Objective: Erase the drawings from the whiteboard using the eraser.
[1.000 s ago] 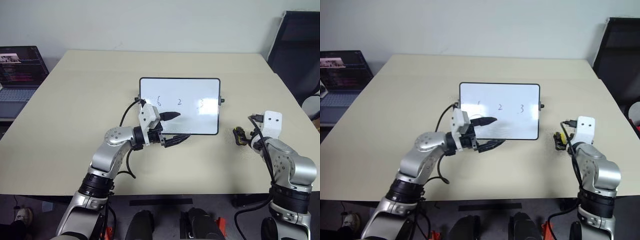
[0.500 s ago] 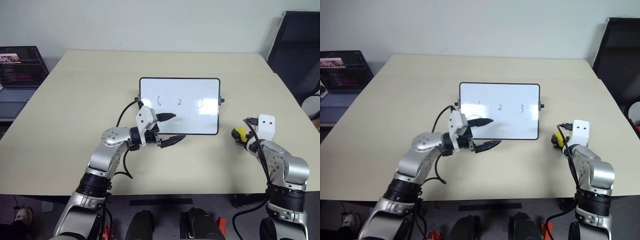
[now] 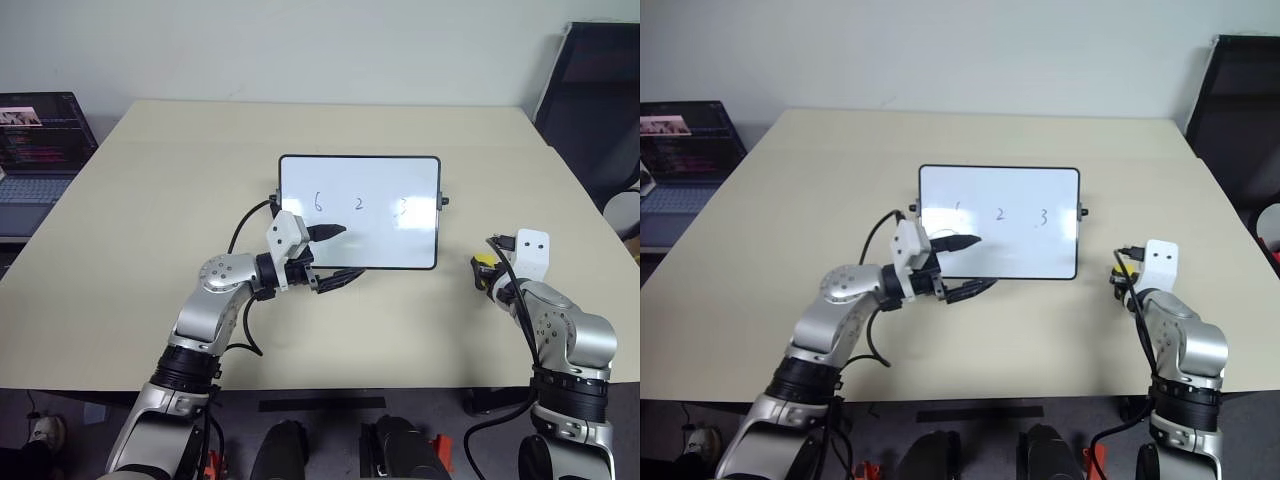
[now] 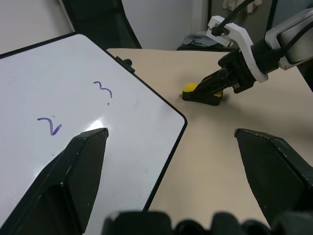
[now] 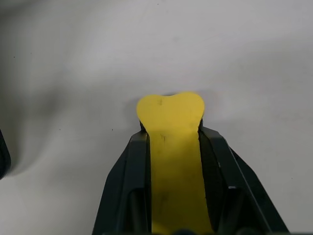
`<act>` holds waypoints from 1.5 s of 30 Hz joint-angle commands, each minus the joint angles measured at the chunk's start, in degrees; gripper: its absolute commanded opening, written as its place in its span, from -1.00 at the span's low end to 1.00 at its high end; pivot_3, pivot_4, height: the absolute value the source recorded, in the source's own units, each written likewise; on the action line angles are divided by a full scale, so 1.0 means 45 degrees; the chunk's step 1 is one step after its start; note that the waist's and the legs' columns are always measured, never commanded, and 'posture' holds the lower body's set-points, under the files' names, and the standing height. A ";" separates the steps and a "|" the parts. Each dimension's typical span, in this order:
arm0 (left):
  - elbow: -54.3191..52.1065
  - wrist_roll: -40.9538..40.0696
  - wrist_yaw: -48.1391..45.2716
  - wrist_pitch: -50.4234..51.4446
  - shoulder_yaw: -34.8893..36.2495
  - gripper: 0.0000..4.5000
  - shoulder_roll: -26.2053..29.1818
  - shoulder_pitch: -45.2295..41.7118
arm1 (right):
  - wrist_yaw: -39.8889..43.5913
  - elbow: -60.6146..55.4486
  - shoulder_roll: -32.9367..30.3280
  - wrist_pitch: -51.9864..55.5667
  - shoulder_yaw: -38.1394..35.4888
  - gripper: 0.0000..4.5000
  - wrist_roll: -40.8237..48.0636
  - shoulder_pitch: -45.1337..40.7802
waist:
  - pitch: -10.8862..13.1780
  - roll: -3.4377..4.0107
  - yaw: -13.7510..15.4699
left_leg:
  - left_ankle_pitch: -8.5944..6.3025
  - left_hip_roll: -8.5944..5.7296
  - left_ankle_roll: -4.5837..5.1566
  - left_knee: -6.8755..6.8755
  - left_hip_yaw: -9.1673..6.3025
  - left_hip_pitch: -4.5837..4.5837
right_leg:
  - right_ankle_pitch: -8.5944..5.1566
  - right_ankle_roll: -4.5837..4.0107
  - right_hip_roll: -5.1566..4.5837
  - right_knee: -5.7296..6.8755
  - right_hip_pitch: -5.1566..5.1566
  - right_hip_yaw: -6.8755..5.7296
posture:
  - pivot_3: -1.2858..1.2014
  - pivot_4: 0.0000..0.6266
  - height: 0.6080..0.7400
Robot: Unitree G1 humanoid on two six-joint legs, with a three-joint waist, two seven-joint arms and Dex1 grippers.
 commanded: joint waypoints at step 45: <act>-0.0032 0.1814 0.3346 -0.0480 0.0684 1.00 -0.0542 -0.0187 | 0.0294 0.1859 0.1941 -0.2779 0.4550 -0.57 -0.2404 -0.2803 | -0.0010 -0.0003 -0.0045 | 0.0002 0.0012 0.0001 0.0008 -0.0051 -0.0004 | 0.0023 -0.0011 -0.0044 0.0013 0.0003 -0.0016 | 0.03 -0.52 1.00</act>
